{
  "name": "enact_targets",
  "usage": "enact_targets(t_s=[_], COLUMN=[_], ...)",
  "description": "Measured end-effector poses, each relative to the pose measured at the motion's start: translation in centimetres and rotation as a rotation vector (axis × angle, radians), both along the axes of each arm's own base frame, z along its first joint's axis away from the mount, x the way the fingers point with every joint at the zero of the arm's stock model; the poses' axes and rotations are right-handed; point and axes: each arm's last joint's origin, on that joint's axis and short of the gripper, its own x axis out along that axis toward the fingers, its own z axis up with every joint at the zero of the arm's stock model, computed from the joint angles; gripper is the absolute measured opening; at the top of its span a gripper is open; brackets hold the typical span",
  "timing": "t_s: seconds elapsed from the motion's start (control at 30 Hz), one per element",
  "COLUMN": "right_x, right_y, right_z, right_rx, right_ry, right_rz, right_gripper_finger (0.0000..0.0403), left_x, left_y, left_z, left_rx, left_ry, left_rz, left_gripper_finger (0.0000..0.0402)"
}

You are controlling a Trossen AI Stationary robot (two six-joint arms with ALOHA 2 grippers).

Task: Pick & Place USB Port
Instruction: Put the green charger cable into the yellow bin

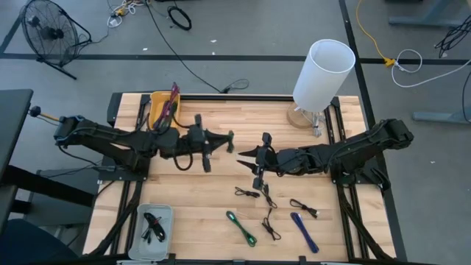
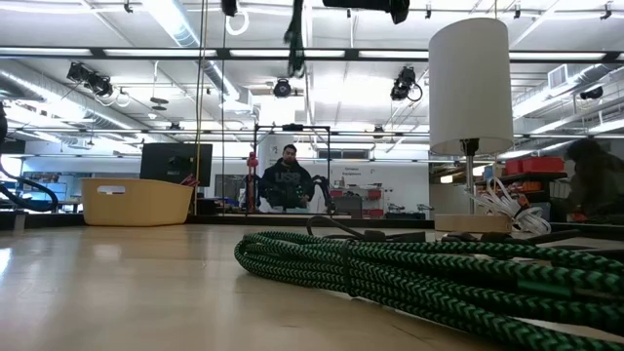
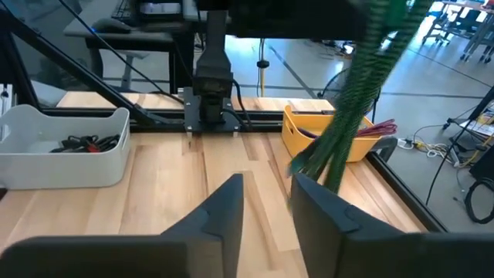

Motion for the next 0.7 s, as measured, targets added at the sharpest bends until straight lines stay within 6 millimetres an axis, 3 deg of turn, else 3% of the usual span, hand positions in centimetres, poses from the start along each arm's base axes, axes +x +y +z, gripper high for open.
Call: enact_targets(t_s=[0.2,0.53,0.7], right_x=[0.0,0.0,0.0], right_y=[0.0,0.0,0.0], right_z=[-0.1,-0.1,-0.1], right_rx=[-0.003,-0.022,-0.025], right_ry=[0.009,0.019,0.021], right_rz=[0.0,0.004,0.005], right_gripper_finger=[0.0136,0.0144,0.0144], left_x=[-1.8,-7.7,-10.0], left_y=[2.8,11.6,15.4], left_z=[-1.3,-4.0,-4.3], left_rx=[0.003,-0.208,-0.292], left_ry=[0.217,0.544,0.588], left_rz=[0.305,0.811,0.893], left_gripper_finger=[0.002,0.002,0.002])
